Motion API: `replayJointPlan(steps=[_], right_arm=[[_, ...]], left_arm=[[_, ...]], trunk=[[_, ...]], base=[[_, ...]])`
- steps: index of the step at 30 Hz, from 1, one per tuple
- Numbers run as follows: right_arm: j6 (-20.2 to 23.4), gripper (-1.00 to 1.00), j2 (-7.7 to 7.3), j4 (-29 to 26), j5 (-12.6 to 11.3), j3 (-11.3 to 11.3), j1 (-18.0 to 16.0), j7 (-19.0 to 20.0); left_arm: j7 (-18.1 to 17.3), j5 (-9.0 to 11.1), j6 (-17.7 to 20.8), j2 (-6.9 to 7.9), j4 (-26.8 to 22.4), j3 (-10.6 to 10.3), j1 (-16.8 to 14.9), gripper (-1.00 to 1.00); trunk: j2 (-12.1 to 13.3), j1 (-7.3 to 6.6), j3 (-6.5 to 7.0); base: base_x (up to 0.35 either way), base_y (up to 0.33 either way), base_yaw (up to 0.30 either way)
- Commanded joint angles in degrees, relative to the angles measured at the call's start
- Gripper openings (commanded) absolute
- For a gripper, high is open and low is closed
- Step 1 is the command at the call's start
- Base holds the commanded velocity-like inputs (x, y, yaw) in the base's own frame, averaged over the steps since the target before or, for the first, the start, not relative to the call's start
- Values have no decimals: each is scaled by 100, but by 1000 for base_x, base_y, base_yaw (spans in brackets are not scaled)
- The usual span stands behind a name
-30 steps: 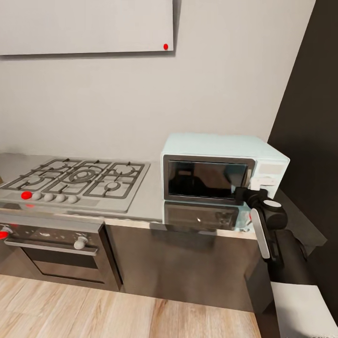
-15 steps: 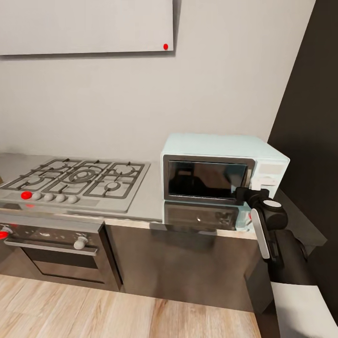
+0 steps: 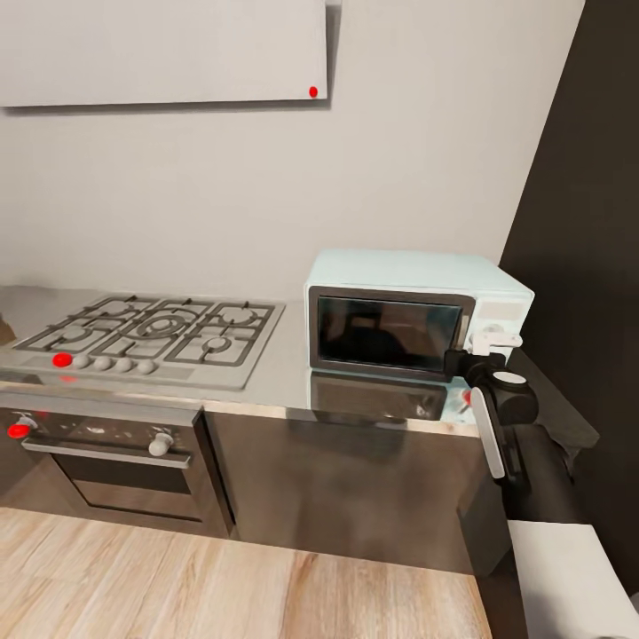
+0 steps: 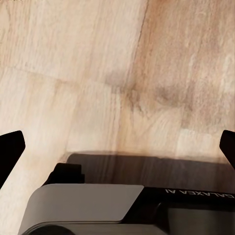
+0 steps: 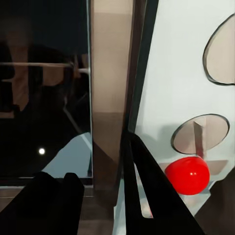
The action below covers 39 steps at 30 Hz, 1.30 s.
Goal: In the kitchen, take the popcorn bag from the countertop, put it into the microwave, and heat it until the popcorn is cooked so the cooked popcorn ends up inside the bag.
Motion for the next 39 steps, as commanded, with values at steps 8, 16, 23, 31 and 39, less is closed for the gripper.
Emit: replayJointPlan(steps=[8, 16, 23, 31, 39], right_arm=[[33, -100, -7, -4, 19, 5, -4, -24], [24, -100, 0, -4, 19, 8, -4, -26], [24, -100, 10, -4, 28, 39, -2, -26], [24, -100, 12, -4, 28, 46, -3, -26], [24, -100, 17, -4, 28, 49, -3, -26]], left_arm=[[1, 3, -18, -4, 3, 24, -3, 100], [2, 12, -18, -3, 1, 28, -3, 100], [2, 9, -18, -9, 2, 25, -3, 100], [-1, -11, -18, -12, 0, 20, -3, 100], [0, -16, -18, -12, 0, 20, -3, 100]], trunk=[[-3, 0, -6], [-3, 0, -6], [-3, 0, -6], [-3, 0, -6], [-3, 0, -6]], base=[[-155, 0, 0], [-140, 0, 0], [-55, 25, 0], [-155, 53, 0], [-137, 86, 0]])
